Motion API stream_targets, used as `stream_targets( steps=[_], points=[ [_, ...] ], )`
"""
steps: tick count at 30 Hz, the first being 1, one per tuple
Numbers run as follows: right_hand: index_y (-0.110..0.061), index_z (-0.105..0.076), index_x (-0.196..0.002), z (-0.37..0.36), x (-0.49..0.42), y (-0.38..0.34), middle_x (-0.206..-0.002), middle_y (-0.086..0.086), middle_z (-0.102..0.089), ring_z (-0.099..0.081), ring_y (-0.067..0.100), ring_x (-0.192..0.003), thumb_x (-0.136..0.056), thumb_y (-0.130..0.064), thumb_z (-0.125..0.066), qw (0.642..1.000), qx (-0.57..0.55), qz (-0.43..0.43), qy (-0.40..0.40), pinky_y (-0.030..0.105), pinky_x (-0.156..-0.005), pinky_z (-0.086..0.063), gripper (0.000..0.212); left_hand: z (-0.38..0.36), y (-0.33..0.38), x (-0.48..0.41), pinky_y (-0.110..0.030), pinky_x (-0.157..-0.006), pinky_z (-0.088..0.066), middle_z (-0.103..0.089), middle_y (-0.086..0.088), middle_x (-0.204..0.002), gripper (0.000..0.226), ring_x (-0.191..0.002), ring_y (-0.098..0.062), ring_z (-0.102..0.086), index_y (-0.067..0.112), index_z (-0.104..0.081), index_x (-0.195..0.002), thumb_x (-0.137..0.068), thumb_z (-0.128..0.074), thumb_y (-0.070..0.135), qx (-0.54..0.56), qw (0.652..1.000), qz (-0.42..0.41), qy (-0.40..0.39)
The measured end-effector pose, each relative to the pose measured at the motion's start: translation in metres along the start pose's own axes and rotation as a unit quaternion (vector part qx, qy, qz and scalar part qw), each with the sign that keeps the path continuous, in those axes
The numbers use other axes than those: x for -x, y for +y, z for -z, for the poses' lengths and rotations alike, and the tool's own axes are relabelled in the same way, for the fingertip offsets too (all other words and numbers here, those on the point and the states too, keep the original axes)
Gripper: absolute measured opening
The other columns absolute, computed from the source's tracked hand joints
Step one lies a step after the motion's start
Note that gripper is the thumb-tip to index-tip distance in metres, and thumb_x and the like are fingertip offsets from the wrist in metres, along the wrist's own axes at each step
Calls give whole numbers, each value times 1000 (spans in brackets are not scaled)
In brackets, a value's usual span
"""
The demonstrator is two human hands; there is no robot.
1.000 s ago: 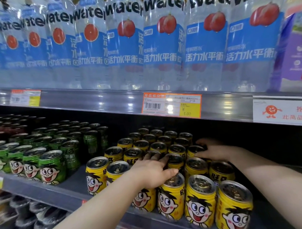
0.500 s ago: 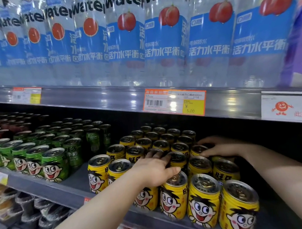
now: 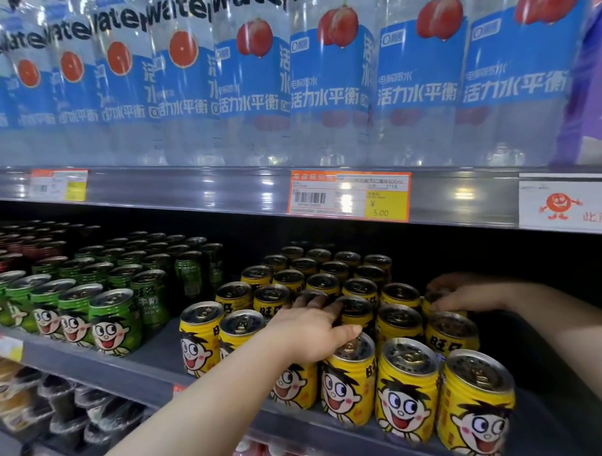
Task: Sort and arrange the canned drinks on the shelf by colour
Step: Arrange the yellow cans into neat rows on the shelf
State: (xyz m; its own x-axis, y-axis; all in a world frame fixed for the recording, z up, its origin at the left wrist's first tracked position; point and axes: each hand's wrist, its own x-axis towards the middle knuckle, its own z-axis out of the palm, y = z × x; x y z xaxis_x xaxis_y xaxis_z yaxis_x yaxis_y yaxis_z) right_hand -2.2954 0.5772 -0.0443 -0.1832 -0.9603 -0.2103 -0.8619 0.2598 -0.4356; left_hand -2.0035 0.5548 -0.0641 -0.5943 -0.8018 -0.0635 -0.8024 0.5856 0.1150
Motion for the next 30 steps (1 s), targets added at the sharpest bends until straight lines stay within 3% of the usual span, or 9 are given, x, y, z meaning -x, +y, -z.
stream_targets(
  steps=[6, 9, 11, 16, 19, 22, 25, 28, 30],
  points=[
    [-24, -30, -143, -7, 24, -28, -151, 5, -30, -36, 22, -134, -90, -36, -56, 997, 58, 34, 50, 32, -107, -34, 60, 4, 0, 5, -46, -116, -14, -15, 0, -158, 67, -145, -27, -8, 36, -20, -146, -87, -16, 69, 85, 996, 8, 1],
    [-28, -41, -136, -18, 47, -65, -142, -1, -42, -44, 15, -125, -90, -37, -56, 985, 87, 110, 103, 25, -102, -37, 50, 10, -3, 15, -32, -110, -26, -37, -3, -149, 61, -136, -22, -33, 23, -37, -141, -92, -30, 59, 330, 943, -7, 37],
    [-33, -45, -133, -31, 62, -89, -141, -8, -44, -42, 9, -126, -89, -42, -56, 974, 130, 156, 102, 24, -105, -35, 46, 16, -12, 24, -24, -101, -31, -47, -2, -141, 48, -129, -16, -43, 19, -44, -136, -95, -39, 44, 413, 907, -26, 78],
    [-36, -40, -136, -70, 88, -142, -142, -12, -42, -41, 8, -128, -87, -52, -52, 956, 192, 216, 60, 30, -106, -38, 53, 24, -73, 47, -31, -95, -46, -62, 2, -118, 37, -110, -13, -56, 20, -61, -119, -89, -55, 41, 216, 957, -40, 188],
    [-32, -35, -140, -85, 90, -162, -145, -7, -40, -39, 11, -130, -85, -54, -53, 949, 199, 238, 60, 30, -107, -36, 62, 23, -114, 60, -32, -101, -41, -53, 1, -129, 69, -121, -17, -47, 25, -52, -130, -74, -59, 64, 104, 984, -14, 147],
    [-31, -31, -142, -96, 83, -172, -144, -5, -39, -39, 13, -129, -83, -56, -56, 955, 188, 222, 49, 30, -106, -36, 69, 12, -141, 61, -35, -109, -29, -37, 2, -145, 120, -134, -20, -30, 34, -35, -140, -40, -31, 98, 31, 994, -11, 105],
    [-34, -30, -143, -107, 77, -175, -147, -6, -36, -36, 15, -132, -85, -51, -56, 966, 173, 189, 38, 32, -108, -35, 66, -6, -149, 54, -40, -111, -21, -22, 6, -154, 105, -140, -23, -17, 44, -19, -143, -52, -24, 95, -57, 993, -31, 96],
    [-37, -32, -142, -109, 77, -177, -148, -7, -36, -35, 13, -133, -87, -44, -58, 970, 167, 176, 32, 31, -110, -33, 61, -14, -151, 52, -41, -109, -21, -21, 8, -153, 125, -140, -23, -16, 47, -17, -142, -30, 7, 98, -92, 987, -48, 126],
    [-36, -30, -142, -107, 83, -177, -148, -8, -35, -35, 13, -134, -87, -44, -58, 972, 172, 158, 27, 31, -110, -32, 62, -13, -152, 52, -41, -110, -20, -21, 9, -154, 116, -140, -22, -16, 48, -17, -142, -39, -4, 99, -79, 986, -59, 131]
  ],
)
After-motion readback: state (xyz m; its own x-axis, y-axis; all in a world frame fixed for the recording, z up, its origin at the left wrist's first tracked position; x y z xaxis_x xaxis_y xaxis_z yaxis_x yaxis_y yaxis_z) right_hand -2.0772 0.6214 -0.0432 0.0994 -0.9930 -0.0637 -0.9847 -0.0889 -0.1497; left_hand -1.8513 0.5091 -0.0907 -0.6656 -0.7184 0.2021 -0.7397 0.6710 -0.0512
